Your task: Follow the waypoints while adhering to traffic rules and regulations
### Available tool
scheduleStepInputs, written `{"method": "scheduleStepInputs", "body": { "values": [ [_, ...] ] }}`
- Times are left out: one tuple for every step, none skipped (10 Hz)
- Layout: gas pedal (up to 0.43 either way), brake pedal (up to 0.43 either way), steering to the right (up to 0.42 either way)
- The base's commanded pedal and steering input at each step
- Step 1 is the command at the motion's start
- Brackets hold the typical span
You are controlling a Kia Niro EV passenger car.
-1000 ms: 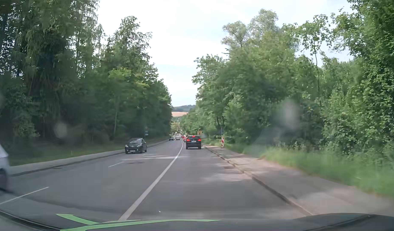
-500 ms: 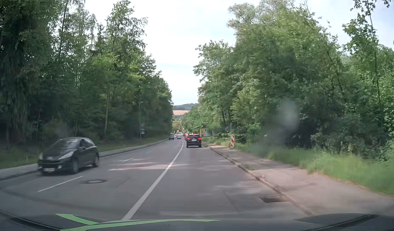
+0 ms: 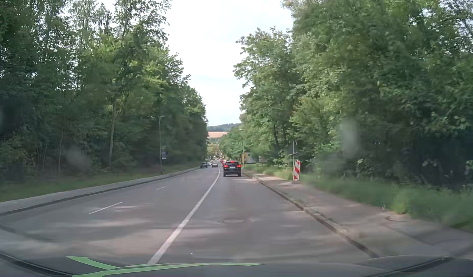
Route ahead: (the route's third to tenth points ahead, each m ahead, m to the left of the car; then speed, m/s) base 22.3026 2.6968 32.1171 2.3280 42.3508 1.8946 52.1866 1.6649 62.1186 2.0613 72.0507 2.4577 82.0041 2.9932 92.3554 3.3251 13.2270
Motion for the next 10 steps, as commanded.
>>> {"method": "scheduleStepInputs", "body": {
  "values": [
    [0.000, 0.043, -0.004],
    [0.000, 0.043, -0.004],
    [0.000, 0.043, -0.004],
    [0.000, 0.043, -0.004],
    [0.000, 0.043, -0.004],
    [0.000, 0.043, -0.005],
    [0.000, 0.043, -0.005],
    [0.000, 0.037, -0.005],
    [0.000, 0.037, -0.005],
    [0.000, 0.037, -0.005]
  ]
}}
